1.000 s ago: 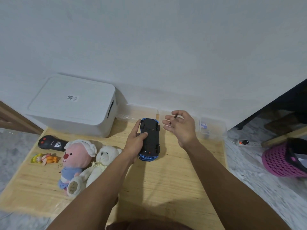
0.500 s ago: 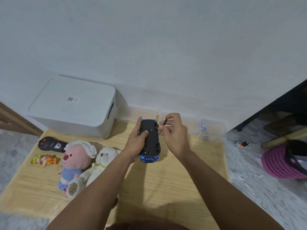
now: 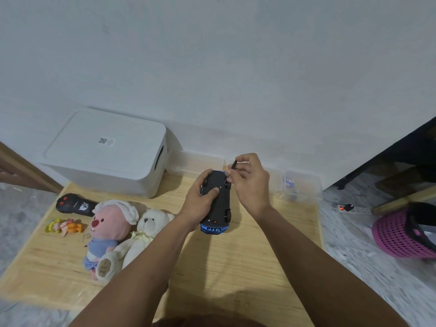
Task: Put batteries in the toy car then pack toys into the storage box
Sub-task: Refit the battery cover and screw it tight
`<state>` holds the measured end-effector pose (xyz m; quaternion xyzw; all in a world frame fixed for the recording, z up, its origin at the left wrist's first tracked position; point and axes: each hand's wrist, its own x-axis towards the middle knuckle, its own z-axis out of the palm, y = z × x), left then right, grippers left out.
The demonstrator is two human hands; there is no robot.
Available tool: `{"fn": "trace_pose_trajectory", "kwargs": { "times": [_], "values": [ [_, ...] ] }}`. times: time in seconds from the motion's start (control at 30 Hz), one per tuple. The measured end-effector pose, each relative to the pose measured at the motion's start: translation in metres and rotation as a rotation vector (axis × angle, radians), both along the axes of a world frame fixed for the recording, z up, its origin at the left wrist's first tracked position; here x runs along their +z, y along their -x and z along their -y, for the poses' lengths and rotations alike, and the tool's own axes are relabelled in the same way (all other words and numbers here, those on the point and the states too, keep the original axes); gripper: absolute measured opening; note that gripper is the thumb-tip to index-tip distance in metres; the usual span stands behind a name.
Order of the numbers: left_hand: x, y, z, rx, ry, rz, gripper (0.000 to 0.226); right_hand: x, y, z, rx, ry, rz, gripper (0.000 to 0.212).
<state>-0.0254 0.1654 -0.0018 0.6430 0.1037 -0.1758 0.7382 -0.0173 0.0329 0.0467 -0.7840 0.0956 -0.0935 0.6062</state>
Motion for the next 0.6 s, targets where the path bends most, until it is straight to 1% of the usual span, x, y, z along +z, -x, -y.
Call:
{"fn": "trace_pose_trajectory", "kwargs": {
  "times": [0.1,0.23,0.6],
  "values": [
    [0.001,0.0011,0.0005,-0.011,0.011,0.006,0.05,-0.0007,-0.0003,-0.002,0.02,0.013,-0.002,0.034],
    [0.0038,0.0011,0.0007,-0.02,0.029,0.002,0.05,-0.0031,-0.0002,-0.0017,0.049,0.073,-0.021,0.025],
    [0.007,0.0013,0.0004,-0.022,0.048,0.021,0.049,-0.0056,0.0005,-0.0008,0.042,0.094,-0.02,0.029]
  ]
}}
